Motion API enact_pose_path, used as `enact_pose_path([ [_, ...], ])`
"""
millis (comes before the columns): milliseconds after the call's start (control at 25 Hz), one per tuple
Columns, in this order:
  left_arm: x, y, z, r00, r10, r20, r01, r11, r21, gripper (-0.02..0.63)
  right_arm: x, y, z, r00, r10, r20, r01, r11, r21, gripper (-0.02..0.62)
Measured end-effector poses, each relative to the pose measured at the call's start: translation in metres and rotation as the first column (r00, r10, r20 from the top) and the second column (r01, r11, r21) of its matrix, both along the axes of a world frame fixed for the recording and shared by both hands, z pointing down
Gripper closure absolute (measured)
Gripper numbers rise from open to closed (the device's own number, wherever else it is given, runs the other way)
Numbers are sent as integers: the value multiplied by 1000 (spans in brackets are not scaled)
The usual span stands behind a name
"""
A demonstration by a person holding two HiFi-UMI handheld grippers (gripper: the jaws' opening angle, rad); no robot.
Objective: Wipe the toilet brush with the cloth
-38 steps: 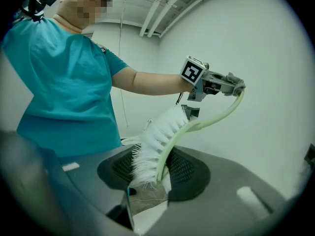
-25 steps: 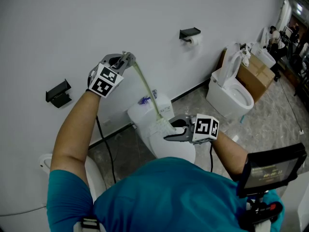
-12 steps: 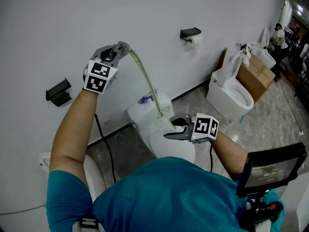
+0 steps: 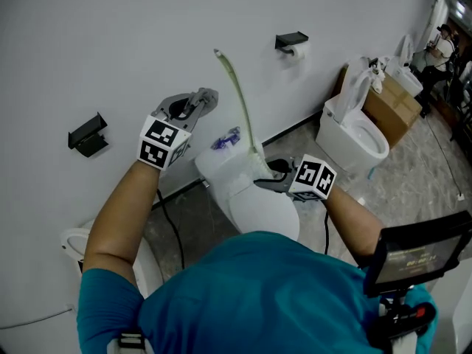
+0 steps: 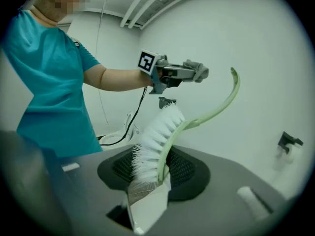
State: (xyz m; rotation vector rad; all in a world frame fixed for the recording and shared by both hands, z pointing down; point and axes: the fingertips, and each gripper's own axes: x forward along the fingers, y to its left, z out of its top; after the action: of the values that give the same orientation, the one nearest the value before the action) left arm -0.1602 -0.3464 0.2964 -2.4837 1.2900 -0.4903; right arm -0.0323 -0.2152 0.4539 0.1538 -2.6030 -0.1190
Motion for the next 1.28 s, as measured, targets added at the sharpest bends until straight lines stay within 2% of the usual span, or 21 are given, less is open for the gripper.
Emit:
enact_pose_path([
  [80,21,12,15,998,54,-17,-54,998,-31,560,3,-12,-5,999,38,13,-38,999,2,437],
  [160,38,22,28,995,95,-35,-97,994,-59,559,3,-15,-17,997,45,64,-44,999,-18,437],
  [320,53,30,51,990,116,-81,-125,985,-117,558,-4,0,-47,981,-6,193,18,998,-61,437],
  [440,59,31,71,987,117,-112,-134,978,-161,559,-11,17,-60,970,-63,234,77,996,-53,437],
  [520,66,33,78,978,134,-162,-163,970,-183,559,-17,28,-64,964,-105,244,119,992,-42,437],
  [680,88,42,79,929,199,-311,-269,942,-202,559,-27,45,-66,951,-177,253,191,981,-32,437],
  [880,102,56,67,831,289,-475,-415,891,-183,560,-27,46,-59,950,-182,254,200,979,-46,437],
  [1080,107,68,65,789,353,-504,-492,854,-172,563,-22,41,-62,944,-165,285,192,979,-66,437],
  [1280,98,65,58,754,347,-558,-509,846,-161,565,-20,44,-62,935,-168,311,205,975,-91,439],
])
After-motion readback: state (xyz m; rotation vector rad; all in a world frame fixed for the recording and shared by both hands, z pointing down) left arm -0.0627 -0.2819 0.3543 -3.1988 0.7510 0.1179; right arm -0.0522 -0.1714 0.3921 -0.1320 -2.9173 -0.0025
